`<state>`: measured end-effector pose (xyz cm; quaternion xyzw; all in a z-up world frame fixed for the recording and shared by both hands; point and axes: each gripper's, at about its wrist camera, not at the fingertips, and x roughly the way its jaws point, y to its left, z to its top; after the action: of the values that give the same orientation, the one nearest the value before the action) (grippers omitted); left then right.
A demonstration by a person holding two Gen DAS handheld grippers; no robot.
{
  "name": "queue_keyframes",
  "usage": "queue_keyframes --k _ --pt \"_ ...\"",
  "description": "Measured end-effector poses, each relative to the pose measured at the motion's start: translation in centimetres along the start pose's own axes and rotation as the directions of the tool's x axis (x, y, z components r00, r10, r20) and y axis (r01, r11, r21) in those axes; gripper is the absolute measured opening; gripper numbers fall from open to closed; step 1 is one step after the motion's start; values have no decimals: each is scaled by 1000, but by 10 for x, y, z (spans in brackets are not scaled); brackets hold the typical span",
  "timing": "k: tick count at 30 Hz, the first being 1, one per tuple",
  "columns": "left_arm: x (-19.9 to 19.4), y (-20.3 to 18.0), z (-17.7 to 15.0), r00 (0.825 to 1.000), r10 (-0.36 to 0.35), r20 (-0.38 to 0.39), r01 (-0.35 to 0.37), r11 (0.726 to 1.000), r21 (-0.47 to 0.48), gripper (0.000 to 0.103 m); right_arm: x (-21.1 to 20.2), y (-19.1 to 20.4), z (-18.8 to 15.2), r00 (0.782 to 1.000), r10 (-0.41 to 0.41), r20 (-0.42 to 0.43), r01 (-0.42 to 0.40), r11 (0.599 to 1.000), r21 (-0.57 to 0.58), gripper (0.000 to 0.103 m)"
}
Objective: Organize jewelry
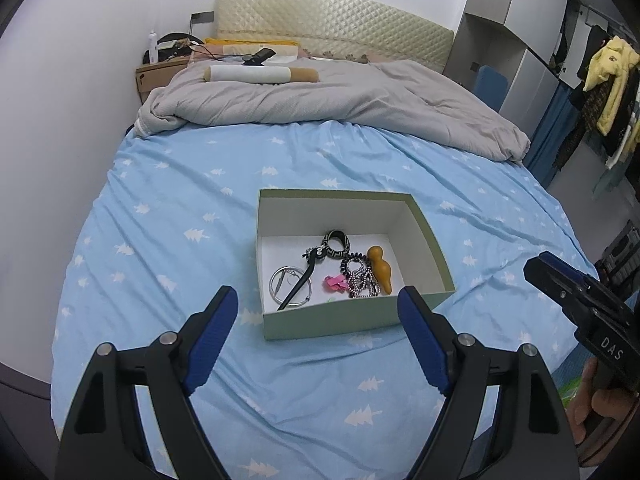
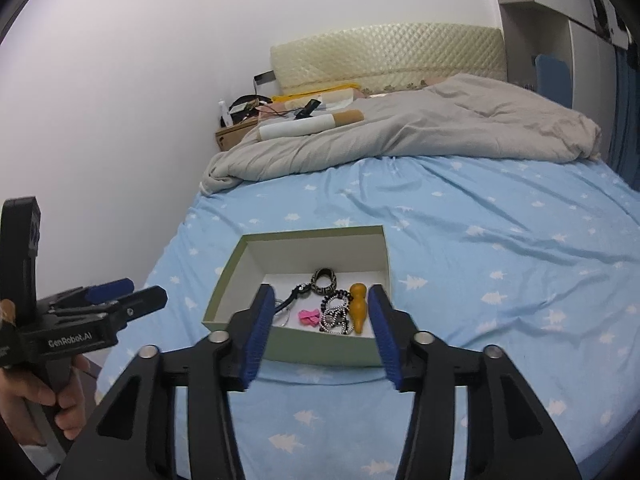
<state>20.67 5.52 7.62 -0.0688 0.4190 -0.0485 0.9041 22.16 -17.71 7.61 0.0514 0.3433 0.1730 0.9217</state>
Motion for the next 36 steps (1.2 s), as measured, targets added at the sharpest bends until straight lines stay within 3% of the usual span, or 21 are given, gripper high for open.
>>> queue_keyframes --k 2,4,5,9,11,36 --pt "0 2 -3 1000 6 -1 -6 1000 -5 82 -2 0 -5 1000 -11 1 11 1000 2 51" --pt "-1 2 -7 1000 9 -5 -9 1000 0 82 -4 1 -10 999 -34 11 34 999 -9 79" --pt "-1 2 -9 1000 12 -7 -12 1000 2 82 -5 2 -12 999 -43 17 43 999 -15 85" --pt "-2 3 -16 1000 15 -16 -15 1000 0 82 -4 -1 -19 999 -39 5 39 999 6 91" --pt "-2 4 -19 1000 13 -19 -13 1000 -1 84 -4 -2 -21 998 -55 10 54 998 11 103" --pt "-3 8 -22 998 46 -32 -45 999 3 85 -1 2 -29 996 -88 5 88 996 -4 103"
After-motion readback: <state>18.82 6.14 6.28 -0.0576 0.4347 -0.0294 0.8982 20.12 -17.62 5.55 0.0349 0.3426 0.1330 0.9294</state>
